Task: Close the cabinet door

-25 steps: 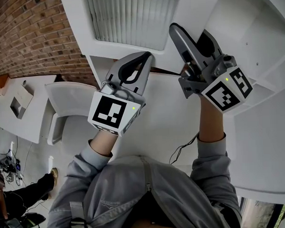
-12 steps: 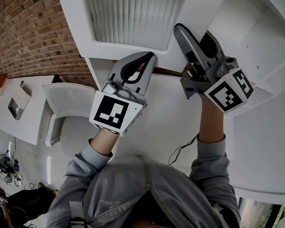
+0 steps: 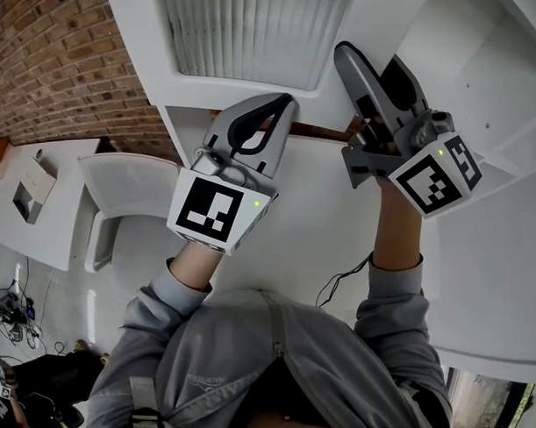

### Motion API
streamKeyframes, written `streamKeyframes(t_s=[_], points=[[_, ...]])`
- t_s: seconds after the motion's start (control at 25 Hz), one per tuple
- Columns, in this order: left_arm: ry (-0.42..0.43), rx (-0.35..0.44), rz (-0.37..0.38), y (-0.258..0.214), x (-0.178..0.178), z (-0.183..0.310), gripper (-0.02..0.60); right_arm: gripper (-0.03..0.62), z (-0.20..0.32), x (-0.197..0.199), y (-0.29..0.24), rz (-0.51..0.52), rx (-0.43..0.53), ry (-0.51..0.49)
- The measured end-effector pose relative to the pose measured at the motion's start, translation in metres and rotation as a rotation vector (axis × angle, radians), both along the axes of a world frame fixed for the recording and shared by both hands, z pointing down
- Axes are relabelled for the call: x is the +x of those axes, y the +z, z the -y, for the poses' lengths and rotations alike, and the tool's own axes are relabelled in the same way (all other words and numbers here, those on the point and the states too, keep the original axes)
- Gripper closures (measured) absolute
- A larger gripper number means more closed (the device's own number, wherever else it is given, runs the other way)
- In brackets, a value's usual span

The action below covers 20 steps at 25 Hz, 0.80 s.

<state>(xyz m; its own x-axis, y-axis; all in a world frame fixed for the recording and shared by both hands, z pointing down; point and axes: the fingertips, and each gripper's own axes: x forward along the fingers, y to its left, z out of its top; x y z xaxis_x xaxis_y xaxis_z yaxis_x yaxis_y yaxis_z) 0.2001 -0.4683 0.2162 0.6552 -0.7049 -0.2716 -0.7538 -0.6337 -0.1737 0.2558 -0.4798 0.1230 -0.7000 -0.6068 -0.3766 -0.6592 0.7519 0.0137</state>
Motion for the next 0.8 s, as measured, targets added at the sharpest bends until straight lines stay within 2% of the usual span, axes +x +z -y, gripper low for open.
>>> streamKeyframes(t_s=[0.12, 0.32, 0.8], points=[[-0.001, -0.002, 0.005, 0.002, -0.001, 0.003, 0.575, 0.393, 0.001, 0.003, 0.002, 0.015, -0.003, 0.017], [0.003, -0.020, 0.011, 0.004, -0.002, 0.009, 0.575, 0.408, 0.002, 0.021, 0.007, 0.039, 0.005, 0.100], [-0.014, -0.014, 0.006, 0.001, 0.000, 0.017, 0.575, 0.431, 0.008, 0.045, 0.019, 0.042, -0.043, 0.180]])
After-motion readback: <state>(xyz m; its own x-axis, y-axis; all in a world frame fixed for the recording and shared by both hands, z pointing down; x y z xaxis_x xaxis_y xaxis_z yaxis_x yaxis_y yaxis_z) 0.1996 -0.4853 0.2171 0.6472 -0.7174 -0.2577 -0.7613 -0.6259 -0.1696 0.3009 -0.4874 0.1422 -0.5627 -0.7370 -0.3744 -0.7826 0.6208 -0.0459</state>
